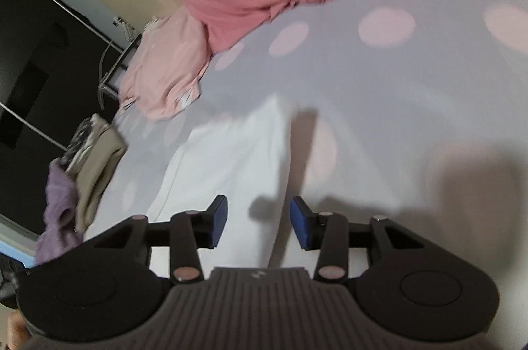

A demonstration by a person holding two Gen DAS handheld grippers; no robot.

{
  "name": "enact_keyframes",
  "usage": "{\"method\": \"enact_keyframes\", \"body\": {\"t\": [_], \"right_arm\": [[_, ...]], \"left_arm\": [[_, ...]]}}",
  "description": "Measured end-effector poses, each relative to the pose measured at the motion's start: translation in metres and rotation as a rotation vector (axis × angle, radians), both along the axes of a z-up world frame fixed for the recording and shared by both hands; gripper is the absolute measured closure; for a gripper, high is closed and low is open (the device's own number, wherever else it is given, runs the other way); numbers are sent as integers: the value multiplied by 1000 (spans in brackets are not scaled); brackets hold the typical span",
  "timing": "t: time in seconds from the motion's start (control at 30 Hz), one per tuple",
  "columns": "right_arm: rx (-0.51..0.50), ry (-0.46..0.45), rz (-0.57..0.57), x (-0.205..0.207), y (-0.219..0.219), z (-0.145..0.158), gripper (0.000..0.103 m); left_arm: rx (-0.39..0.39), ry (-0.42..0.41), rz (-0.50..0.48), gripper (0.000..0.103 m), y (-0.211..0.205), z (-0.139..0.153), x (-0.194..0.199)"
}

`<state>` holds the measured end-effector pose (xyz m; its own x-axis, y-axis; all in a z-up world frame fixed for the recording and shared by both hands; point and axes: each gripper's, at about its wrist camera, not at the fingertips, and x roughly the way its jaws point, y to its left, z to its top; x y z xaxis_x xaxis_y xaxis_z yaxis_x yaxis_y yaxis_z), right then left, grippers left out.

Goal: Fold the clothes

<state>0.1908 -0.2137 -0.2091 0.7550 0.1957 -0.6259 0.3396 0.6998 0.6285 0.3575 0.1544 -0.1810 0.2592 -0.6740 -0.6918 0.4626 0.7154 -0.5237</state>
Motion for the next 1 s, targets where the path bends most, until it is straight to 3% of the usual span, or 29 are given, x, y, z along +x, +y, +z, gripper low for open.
{"method": "enact_keyframes", "body": {"t": [0.13,0.27,0.37,0.53,0.8,0.93,1.0], "right_arm": [[40,32,65,-44,34,-8,57],[72,87,143,-78,78,-20,57],[74,92,181,-99,111,-23,57],[73,116,185,-118,152,-22,55],[84,162,286,-133,212,-25,55],[127,181,309,-137,223,-30,54],[141,188,325,-140,226,-32,54]], "left_arm": [[-2,22,73,90,59,10,-42],[97,25,113,89,89,4,-79],[162,33,101,89,104,-4,-102],[170,52,91,86,121,-7,-122],[212,45,90,85,121,-7,-131],[152,110,57,63,129,-17,-130],[134,139,54,62,132,-23,-125]]}}
